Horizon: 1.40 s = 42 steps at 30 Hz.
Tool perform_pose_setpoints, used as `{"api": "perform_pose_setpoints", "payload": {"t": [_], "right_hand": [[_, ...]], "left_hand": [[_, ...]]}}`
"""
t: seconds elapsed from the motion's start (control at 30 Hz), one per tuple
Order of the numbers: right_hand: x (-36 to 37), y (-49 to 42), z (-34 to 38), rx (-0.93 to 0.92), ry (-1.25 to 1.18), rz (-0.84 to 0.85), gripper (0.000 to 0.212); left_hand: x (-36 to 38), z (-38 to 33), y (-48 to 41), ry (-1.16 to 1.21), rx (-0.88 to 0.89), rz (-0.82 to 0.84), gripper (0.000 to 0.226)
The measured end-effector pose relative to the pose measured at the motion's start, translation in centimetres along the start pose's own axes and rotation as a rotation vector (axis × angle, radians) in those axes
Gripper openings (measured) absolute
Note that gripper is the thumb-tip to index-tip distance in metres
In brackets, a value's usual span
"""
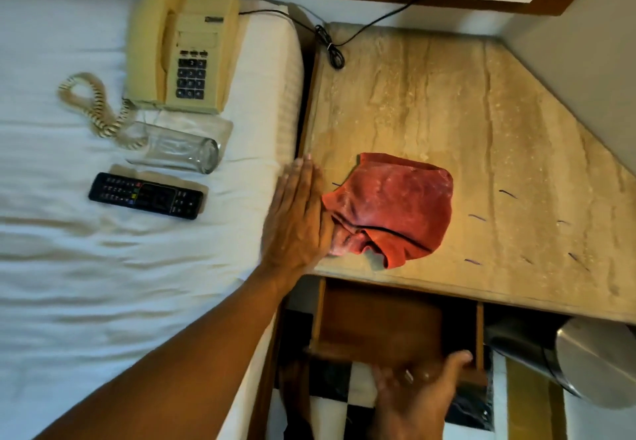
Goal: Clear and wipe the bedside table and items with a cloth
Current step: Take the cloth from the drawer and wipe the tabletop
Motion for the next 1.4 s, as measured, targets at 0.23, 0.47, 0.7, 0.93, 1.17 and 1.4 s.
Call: {"api": "perform_pose_setpoints", "payload": {"t": [0.23, 0.47, 0.7, 0.93, 1.17, 1.4], "right_hand": [[8.9, 0.1, 3.6, -0.081, 0.04, 0.184, 0.093], [8.9, 1.2, 1.2, -0.367, 0.427, -0.094, 0.075], [18.7, 1.8, 2.5, -1.536, 1.423, 0.01, 0.094], [26.1, -2.1, -1.4, -1.629, 1.671, 0.016, 0.087], [13.6, -3.2, 0.5, -1.819, 1.957, 0.438, 0.067], [26.1, -1.7, -1.9, -1.7, 1.766, 0.103, 0.068]], "left_hand": [[-3.5, 7.4, 0.1, -0.124, -0.026, 0.109, 0.07], [-2.2, 8.9, 0.5, -0.157, -0.013, 0.032, 0.07], [-1.4, 9.4, 0.3, -0.144, -0.017, -0.01, 0.071], [-0.2, 10.3, 0.6, -0.116, -0.005, -0.009, 0.07], [-0.6, 10.2, 0.4, -0.091, 0.001, -0.017, 0.068], [-0.3, 10.2, 0.5, -0.121, 0.014, -0.012, 0.067]]}}
Point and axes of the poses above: each hand's wrist, its own y-axis away from the middle knuckle, its own x-axis out of the palm, z = x × y, the point moved 1 cm from there along -y, towards the middle knuckle, and after that the axes turned 3 degrees about -z, right-handed, at the moved point
